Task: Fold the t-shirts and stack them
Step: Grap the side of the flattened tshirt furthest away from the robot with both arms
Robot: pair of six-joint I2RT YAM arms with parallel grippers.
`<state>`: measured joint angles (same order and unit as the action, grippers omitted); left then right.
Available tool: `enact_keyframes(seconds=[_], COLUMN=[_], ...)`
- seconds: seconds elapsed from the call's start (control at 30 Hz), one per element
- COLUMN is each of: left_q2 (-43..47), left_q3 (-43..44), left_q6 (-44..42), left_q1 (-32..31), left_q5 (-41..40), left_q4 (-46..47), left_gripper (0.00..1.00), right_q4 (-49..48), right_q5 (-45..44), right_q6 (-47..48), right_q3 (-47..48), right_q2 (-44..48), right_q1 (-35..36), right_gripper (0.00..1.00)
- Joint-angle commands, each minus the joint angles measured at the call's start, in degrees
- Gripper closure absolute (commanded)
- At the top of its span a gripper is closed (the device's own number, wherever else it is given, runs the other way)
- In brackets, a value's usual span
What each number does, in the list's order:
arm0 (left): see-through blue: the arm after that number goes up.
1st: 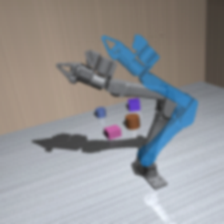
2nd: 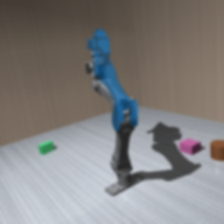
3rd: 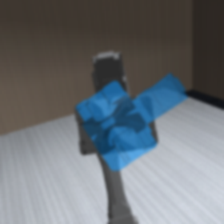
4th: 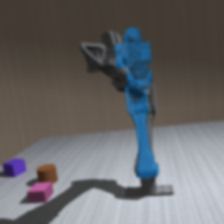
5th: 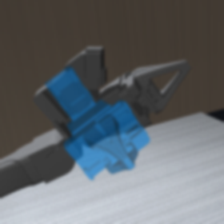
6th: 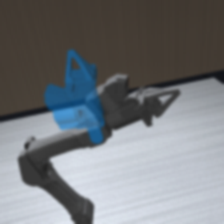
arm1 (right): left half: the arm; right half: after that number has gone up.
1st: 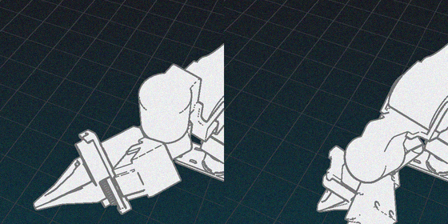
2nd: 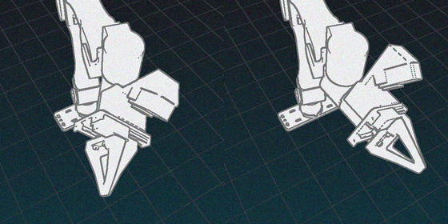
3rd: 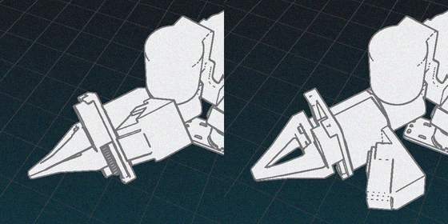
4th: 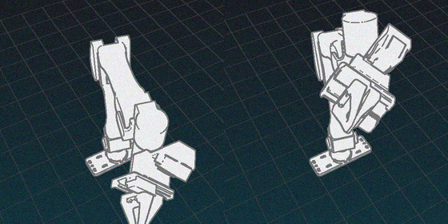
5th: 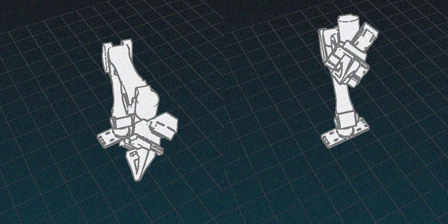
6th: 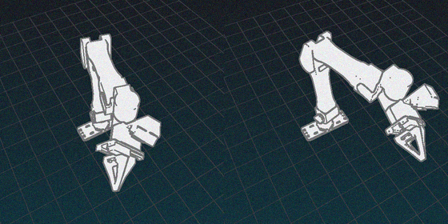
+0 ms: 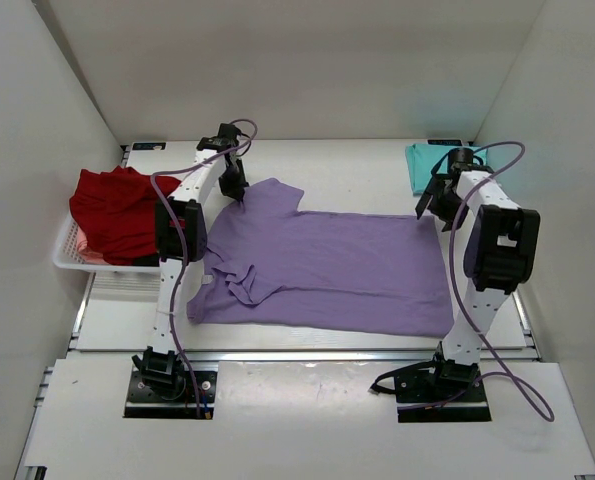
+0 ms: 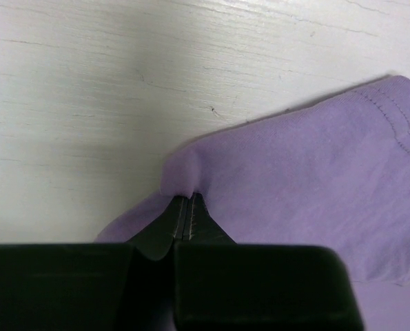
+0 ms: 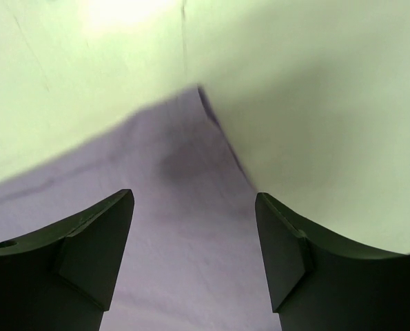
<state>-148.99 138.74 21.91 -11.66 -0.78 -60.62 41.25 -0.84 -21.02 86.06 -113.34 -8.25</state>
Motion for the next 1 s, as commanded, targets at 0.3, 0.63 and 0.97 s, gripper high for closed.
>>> enact_keyframes(seconds=[0.3,0.63,0.97], left_q2=[4.41,6.51,14.68], left_q3=[-1.36,-1.36,-5.84], left_q6=[1.11,0.68,0.24], left_q1=[1.46,2.61,4.10], left_q5=[3.50,6.83,11.32], left_q4=[0.59,2.26,3.67], left_gripper=[1.00,1.00,1.00], right_q4=[6.56,4.10,-3.89], right_q5=[-2.24,-0.04,2.95], right_q6=[-0.08,2.73,10.55], right_q3=[15.54,15.80,11.86], right_q2=[-12.96,-12.79,-7.87], right_q1=[1.48,0.52,-0.71], right_gripper=[0.33,1.00,1.00])
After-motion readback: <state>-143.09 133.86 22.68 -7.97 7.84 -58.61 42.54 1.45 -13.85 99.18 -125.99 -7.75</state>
